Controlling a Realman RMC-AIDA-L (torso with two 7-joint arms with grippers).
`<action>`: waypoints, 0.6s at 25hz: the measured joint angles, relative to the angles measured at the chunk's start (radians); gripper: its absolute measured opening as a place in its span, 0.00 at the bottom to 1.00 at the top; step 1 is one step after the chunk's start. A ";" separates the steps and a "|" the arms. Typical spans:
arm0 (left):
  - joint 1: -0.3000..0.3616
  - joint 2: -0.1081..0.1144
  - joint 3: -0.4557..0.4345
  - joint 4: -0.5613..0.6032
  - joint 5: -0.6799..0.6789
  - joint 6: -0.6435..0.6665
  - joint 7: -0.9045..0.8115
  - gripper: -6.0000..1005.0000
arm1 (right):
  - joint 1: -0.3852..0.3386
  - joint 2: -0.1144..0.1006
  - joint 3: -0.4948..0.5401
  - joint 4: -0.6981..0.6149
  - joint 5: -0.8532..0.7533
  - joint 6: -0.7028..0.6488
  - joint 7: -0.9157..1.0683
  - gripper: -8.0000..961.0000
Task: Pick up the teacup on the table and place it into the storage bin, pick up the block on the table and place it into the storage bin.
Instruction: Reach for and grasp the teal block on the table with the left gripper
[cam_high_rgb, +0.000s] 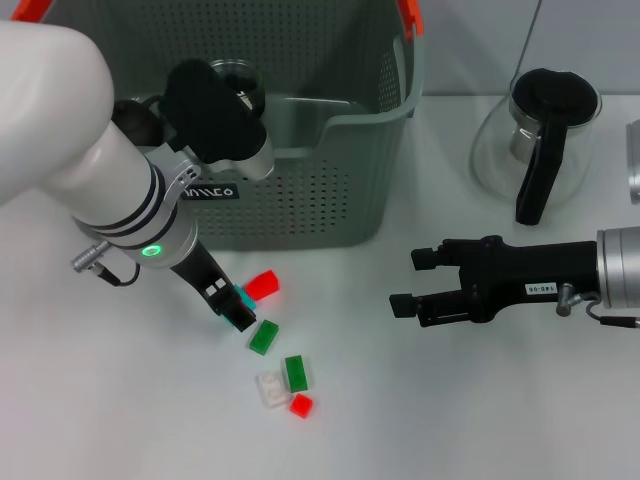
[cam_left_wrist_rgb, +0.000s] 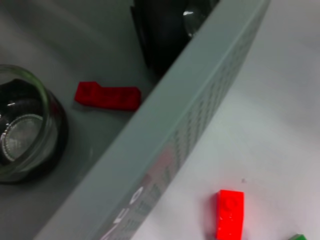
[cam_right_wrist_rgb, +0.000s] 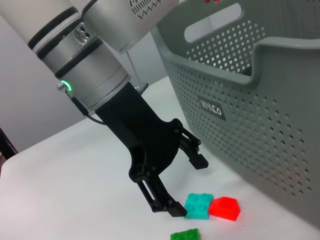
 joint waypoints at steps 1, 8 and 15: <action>-0.001 -0.001 0.000 -0.002 0.000 -0.002 0.000 0.93 | 0.000 0.000 0.000 -0.001 0.000 0.000 0.000 0.95; -0.003 -0.003 0.009 -0.018 0.002 -0.026 -0.001 0.93 | 0.001 0.000 0.000 -0.003 0.000 0.000 0.000 0.95; -0.013 -0.003 0.015 -0.050 0.008 -0.042 -0.001 0.91 | 0.001 0.000 0.001 -0.002 0.000 0.002 0.000 0.95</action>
